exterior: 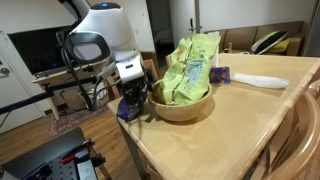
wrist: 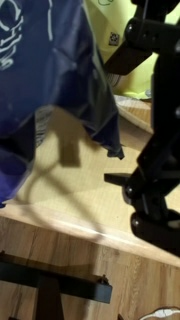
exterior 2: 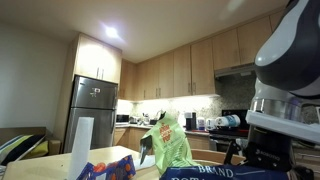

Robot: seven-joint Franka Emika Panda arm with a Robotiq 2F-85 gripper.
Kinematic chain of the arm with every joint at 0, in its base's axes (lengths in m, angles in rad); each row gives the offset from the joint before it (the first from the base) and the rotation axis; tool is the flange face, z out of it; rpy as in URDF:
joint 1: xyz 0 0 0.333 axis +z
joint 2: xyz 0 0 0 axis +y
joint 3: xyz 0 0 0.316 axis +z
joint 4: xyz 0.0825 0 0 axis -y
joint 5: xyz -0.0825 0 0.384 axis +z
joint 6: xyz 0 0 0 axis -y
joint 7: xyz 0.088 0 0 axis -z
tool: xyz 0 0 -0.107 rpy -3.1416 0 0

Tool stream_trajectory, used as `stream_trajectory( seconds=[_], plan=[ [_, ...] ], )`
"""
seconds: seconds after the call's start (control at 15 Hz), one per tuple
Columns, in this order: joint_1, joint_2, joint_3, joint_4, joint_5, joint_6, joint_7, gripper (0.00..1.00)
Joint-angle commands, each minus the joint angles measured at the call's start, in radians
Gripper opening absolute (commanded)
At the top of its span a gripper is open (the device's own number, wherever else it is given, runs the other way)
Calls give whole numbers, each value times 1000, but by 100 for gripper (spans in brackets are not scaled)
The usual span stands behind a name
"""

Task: Move the blue packet of chips to the right

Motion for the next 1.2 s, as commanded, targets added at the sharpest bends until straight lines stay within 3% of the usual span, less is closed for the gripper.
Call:
stream_trajectory(
  seconds=[0.0, 0.53, 0.6, 0.73, 1.13],
  plan=[
    [1, -38, 1, -7, 4, -82, 31, 100],
    [2, -92, 16, -13, 75, -141, -7, 100],
    [2, -93, 18, -12, 82, -135, -13, 75],
    [3, -95, 21, -13, 86, -128, -23, 66],
    [5, -101, 30, -14, 117, -112, -47, 18]
  ],
)
